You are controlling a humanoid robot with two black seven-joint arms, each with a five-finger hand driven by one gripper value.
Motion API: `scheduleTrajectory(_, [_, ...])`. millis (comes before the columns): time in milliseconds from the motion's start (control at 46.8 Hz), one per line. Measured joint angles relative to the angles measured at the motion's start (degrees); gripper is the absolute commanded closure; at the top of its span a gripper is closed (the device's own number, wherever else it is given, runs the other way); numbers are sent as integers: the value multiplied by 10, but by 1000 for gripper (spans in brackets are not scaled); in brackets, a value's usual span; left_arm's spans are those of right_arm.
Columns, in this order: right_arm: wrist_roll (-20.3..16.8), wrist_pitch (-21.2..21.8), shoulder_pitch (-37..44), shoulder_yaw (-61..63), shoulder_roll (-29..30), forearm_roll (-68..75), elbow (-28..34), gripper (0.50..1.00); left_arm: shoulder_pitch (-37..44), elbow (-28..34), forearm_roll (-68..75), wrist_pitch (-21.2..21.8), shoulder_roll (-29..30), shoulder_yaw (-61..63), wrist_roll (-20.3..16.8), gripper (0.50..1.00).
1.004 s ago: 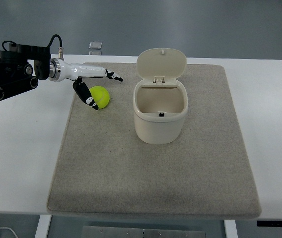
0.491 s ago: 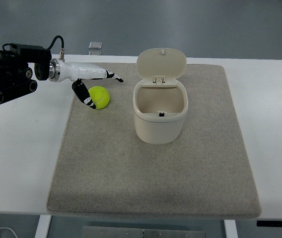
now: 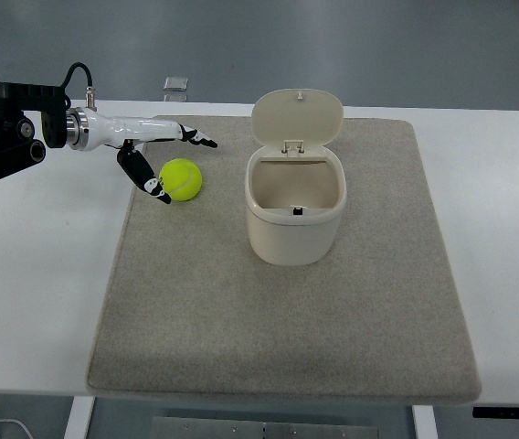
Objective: Put tennis ball into box with left hand
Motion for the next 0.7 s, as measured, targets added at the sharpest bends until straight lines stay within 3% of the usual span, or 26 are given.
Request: scheduleTrajectory(705, [0, 0, 0, 0, 0, 0, 0, 562, 14, 65, 20, 1, -7, 0, -5, 510])
